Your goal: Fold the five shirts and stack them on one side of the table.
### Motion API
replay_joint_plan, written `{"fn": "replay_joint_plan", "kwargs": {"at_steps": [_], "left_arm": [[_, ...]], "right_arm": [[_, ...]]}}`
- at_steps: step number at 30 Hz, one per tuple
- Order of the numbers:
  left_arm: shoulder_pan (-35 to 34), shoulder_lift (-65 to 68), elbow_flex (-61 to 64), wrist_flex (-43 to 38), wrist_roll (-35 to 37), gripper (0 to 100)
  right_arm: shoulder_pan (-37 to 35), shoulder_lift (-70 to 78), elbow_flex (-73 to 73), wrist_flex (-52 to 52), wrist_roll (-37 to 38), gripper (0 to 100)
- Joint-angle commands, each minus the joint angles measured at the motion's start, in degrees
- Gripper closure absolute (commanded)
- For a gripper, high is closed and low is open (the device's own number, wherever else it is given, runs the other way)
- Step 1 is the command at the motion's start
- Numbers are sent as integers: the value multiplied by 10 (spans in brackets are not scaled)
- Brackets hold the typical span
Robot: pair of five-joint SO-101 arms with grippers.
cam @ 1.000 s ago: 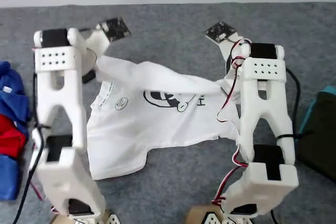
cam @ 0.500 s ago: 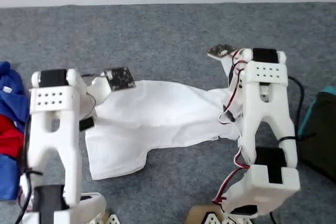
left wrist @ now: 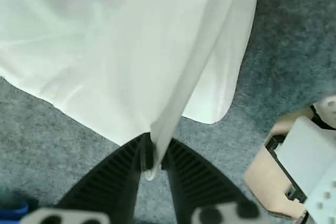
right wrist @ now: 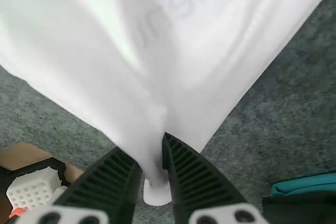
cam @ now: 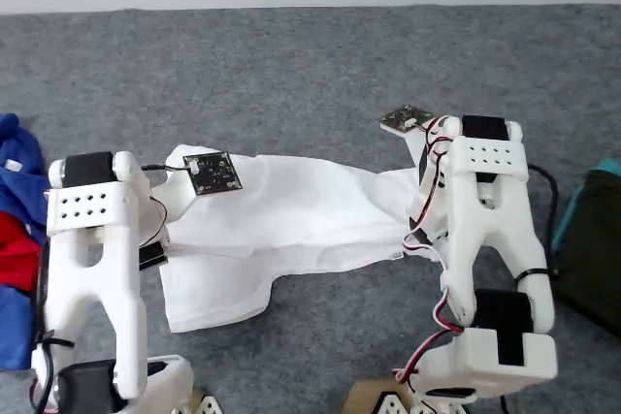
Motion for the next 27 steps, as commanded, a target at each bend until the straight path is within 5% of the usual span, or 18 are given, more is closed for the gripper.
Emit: {"fn": "replay_joint_plan", "kwargs": {"at_steps": [1,6,18,27], "left_arm": [[-4,-21,0,16,-5,909],[-4,-21,0,16,-4,883],[-4,-20,-73,14,21,885],[-1,-16,-93,-7,46,885]], "right_arm": [[4,-36,-4,-1,7,951],[7,-36,-30,29,4,834],[3,-36,-214,122,3,830],[7,-52,-205,108,-19,804]]}}
